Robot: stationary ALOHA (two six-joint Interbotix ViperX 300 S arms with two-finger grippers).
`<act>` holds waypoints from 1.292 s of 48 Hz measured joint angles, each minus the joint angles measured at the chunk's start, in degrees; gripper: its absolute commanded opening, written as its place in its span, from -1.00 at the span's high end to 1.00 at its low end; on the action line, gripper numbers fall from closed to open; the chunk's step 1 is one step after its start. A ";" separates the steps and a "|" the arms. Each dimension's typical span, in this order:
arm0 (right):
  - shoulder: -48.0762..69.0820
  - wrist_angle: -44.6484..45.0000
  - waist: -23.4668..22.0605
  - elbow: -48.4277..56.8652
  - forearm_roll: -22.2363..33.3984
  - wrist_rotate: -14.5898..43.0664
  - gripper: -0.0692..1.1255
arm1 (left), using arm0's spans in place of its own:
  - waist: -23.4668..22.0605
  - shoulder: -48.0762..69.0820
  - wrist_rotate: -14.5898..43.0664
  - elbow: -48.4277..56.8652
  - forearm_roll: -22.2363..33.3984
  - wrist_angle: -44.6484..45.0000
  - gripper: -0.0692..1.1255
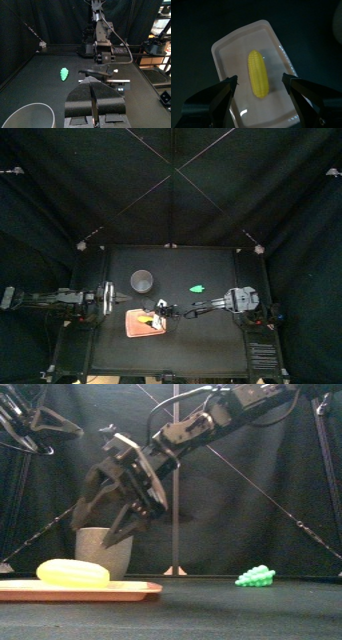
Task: Pick the corn then place it on the pink plate
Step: Drop corn on the pink plate and return to neutral
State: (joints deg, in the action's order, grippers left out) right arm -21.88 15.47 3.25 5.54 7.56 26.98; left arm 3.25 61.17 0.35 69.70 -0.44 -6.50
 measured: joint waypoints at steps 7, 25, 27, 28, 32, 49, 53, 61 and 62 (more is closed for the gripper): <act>8.79 0.88 -0.26 5.19 3.25 0.35 -0.83 | 0.09 -0.09 0.00 0.00 0.00 0.00 0.92; 29.00 -6.42 -0.79 20.65 5.71 0.35 -0.83 | 0.18 0.00 0.00 0.00 0.00 0.09 0.92; 31.38 -7.82 -0.88 22.59 6.06 0.44 -0.83 | 0.18 0.00 0.00 0.00 0.00 0.09 0.92; 32.70 -8.53 -0.88 23.64 6.24 0.35 -0.83 | 0.18 0.00 0.00 0.00 0.00 0.09 0.92; 39.02 -12.39 -1.14 28.83 7.12 0.35 -0.83 | 0.44 0.09 0.00 0.00 0.00 0.09 0.92; 61.88 -22.50 -1.23 45.26 7.65 0.26 -0.83 | 1.23 0.09 0.00 0.00 0.26 0.09 0.92; 66.18 -23.12 -1.32 47.46 7.38 0.35 -0.83 | 1.58 0.09 -0.18 0.00 0.35 0.09 0.92; 71.02 -23.20 -1.14 48.87 7.82 0.09 -0.83 | 2.99 0.18 -0.26 0.00 1.32 0.09 0.92; 71.46 -23.29 -1.23 48.96 8.09 0.09 -0.83 | 3.25 0.18 -0.18 0.00 1.58 0.09 0.92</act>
State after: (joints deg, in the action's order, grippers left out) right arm 49.57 -7.82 2.02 54.49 15.64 27.07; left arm 6.50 61.35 0.18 69.70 1.14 -6.42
